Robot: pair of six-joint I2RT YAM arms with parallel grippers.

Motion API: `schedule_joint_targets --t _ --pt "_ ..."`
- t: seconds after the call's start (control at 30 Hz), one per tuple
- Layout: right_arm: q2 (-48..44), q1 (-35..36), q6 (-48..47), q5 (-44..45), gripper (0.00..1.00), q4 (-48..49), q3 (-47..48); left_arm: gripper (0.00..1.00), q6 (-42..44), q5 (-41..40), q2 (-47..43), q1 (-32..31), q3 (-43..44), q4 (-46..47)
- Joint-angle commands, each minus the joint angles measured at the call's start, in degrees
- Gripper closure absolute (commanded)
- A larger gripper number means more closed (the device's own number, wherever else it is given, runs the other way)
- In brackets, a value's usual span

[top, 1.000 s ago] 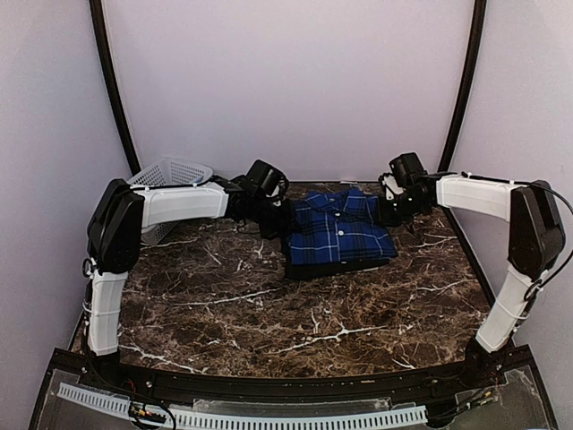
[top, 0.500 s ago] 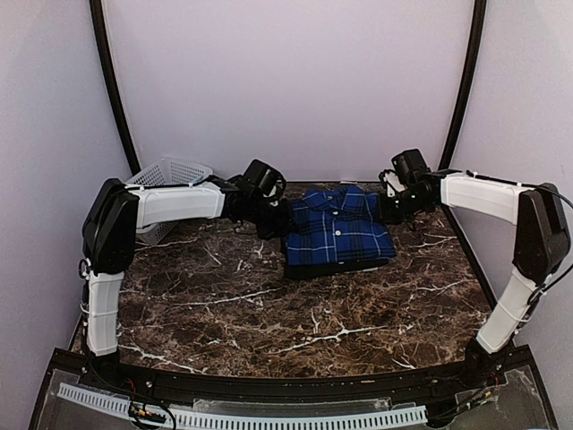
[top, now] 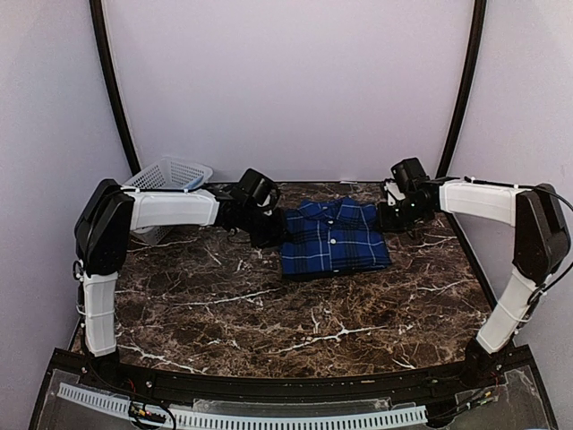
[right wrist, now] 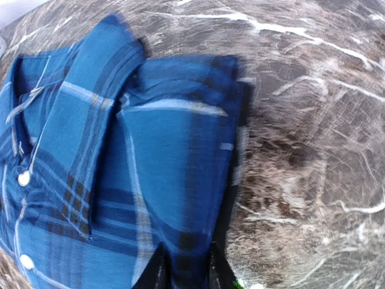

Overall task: Fold and stack the long sleeve shirts
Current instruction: Place the square-folded shirt on the square-folded shirt, then adjust the square-folded shirt at the center of the board.

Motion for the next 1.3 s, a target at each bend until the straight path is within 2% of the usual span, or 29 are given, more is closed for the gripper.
schedule_joint_targets --t 0.0,0.03,0.07,0.13,0.2,0.27,0.33,0.5,0.73,0.87,1.07,1.2,1.27 --pt "-0.3 -1.2 0.3 4.7 0.57 0.1 0.4 0.82 0.5 -3.3 -0.6 1.1 -1.3 -1.7" --pt "-0.9 -1.2 0.2 5.8 0.51 -0.3 0.6 0.80 1.0 -3.8 -0.6 1.1 -1.1 -2.2" --pt "-1.4 -1.1 0.1 6.8 0.48 -0.9 1.0 0.73 1.3 -4.9 -0.7 1.1 -0.5 -3.3" --pt "-3.3 -0.7 0.1 8.0 0.47 -1.8 1.6 0.62 2.2 -6.6 -1.1 1.1 0.2 -4.8" --pt "-5.2 0.4 0.4 8.4 0.48 -1.7 1.7 0.56 3.3 -8.1 -1.7 1.2 0.7 -5.7" --pt "-6.5 2.6 1.0 8.6 0.50 -1.8 1.8 0.55 4.2 -9.7 -2.1 1.2 1.0 -6.9" --pt "-7.2 5.4 1.9 8.8 0.58 -1.8 1.6 0.58 5.0 -10.6 -2.3 1.3 0.9 -7.5" --pt "-8.3 9.8 5.0 7.3 0.65 1.3 -3.5 0.63 6.1 -10.1 -2.3 1.3 -0.7 -6.7" --pt "-11.1 9.8 9.1 5.8 0.66 6.1 -15.0 0.65 7.3 -8.8 -2.0 1.5 -0.6 -5.5" --pt "-12.8 9.8 10.0 5.8 0.65 7.0 -17.5 0.66 7.8 -9.0 -2.0 1.8 0.2 -6.2" --pt "-15.2 10.1 9.0 6.4 0.60 5.1 -15.7 0.68 8.8 -10.1 -2.7 2.5 1.6 -8.8" --pt "-15.6 13.3 8.4 6.8 0.51 3.9 -13.0 0.67 9.4 -11.0 -4.9 3.1 1.1 -9.4" --pt "-15.0 16.8 8.4 7.4 0.46 3.3 -11.2 0.63 9.6 -11.4 -6.3 3.4 0.3 -9.2"
